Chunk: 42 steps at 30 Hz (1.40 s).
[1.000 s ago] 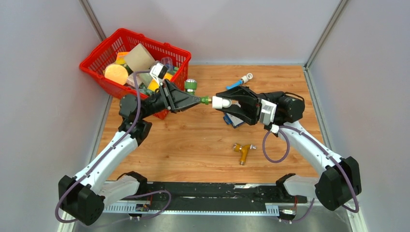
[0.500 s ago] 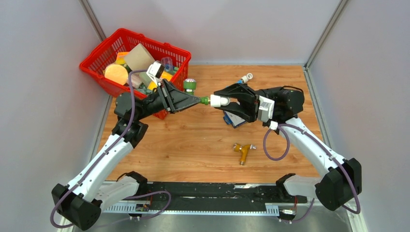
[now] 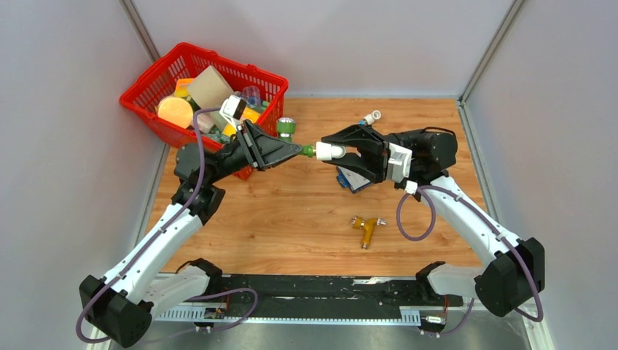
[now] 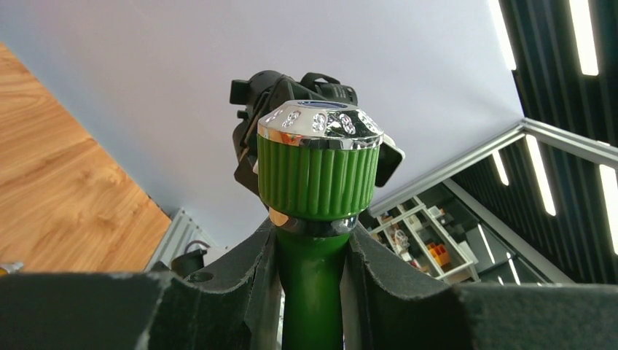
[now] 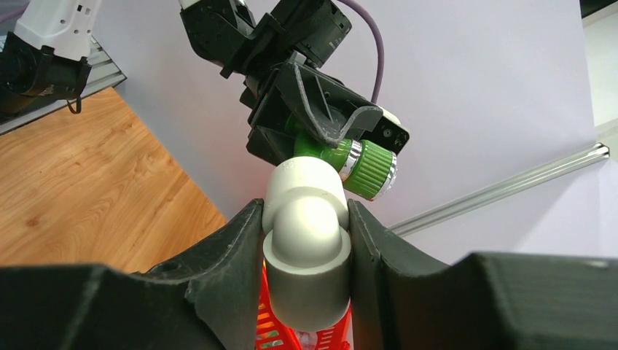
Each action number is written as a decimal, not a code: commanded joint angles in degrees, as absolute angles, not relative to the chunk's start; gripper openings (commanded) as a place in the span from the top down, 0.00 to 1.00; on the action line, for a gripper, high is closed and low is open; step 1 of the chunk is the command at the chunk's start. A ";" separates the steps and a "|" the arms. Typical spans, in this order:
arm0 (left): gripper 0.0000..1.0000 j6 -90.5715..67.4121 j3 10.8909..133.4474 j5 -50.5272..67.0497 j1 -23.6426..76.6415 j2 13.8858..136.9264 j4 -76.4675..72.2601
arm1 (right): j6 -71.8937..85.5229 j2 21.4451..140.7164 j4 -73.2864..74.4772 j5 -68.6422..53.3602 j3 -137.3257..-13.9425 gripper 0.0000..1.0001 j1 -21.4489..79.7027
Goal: Install the water faucets
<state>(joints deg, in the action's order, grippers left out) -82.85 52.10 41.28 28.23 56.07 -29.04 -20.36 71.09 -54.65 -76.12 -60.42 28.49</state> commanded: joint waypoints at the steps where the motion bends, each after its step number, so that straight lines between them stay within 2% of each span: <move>1: 1.00 -84.38 50.28 39.20 29.62 55.37 -36.03 | -20.13 72.51 -53.35 -74.71 -61.70 1.00 29.62; 26: 1.00 -74.54 44.74 31.73 33.31 52.65 -42.45 | -10.29 72.42 -58.10 -69.17 -59.41 1.00 30.23; 42: 1.00 -67.94 40.43 29.71 35.86 52.82 -51.67 | 4.30 74.18 -64.59 -68.02 -59.15 1.00 30.59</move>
<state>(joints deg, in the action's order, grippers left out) -70.67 41.19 26.20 34.24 52.58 -46.33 -2.50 72.90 -61.34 -69.89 -59.16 29.63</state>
